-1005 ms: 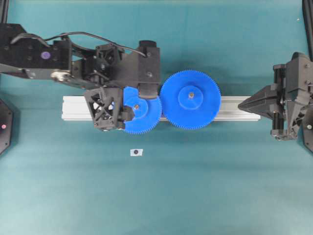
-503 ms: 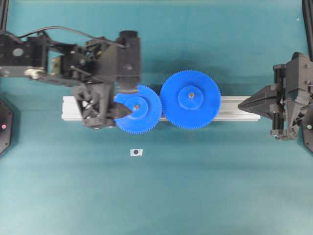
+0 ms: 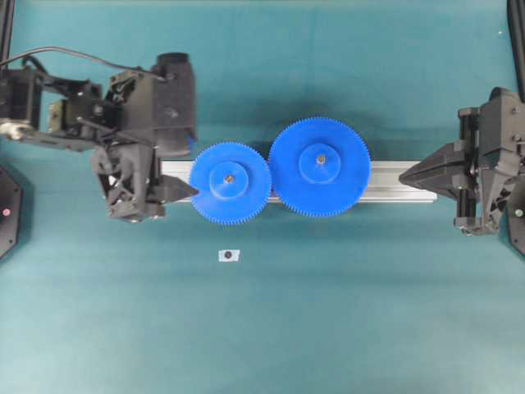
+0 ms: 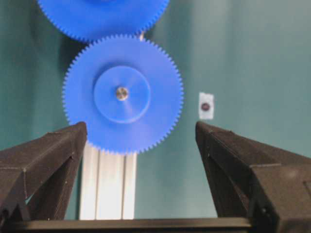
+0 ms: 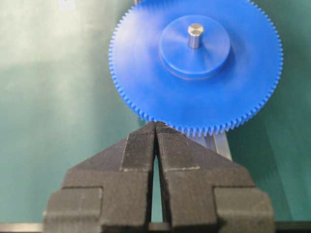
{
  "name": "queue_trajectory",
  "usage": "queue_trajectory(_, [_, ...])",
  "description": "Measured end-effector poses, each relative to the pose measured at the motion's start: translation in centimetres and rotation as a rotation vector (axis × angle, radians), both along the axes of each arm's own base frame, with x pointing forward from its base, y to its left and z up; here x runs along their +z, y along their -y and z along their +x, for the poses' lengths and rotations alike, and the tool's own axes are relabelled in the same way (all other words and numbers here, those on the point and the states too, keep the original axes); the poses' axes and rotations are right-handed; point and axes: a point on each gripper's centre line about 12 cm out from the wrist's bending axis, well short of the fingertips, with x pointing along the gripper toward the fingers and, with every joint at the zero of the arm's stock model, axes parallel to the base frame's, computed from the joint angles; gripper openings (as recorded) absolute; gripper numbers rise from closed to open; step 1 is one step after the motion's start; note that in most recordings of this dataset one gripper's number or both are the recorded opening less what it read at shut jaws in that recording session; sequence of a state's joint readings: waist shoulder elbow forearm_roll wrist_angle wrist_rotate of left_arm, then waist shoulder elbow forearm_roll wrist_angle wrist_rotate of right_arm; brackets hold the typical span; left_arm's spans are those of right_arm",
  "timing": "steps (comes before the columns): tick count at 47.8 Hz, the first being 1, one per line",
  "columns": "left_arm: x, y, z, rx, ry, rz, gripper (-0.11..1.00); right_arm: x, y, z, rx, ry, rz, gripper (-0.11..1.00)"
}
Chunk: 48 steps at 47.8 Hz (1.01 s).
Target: Insert the small gear onto the shaft.
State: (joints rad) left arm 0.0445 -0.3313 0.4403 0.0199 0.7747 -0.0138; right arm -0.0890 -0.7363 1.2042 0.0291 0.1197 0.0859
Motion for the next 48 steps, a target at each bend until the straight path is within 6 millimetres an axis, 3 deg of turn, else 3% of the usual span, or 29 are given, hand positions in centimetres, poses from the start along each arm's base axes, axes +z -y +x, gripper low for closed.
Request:
queue_trajectory(16, [-1.0,0.4,-2.0,-0.011,0.04,0.0,0.86,0.2,0.0,0.1,0.0,0.015,-0.002,0.06])
queue_trajectory(48, [-1.1,0.7,-2.7,-0.018,0.098,0.002,0.86,-0.2,0.0,-0.1,-0.001,0.023,-0.003,0.06])
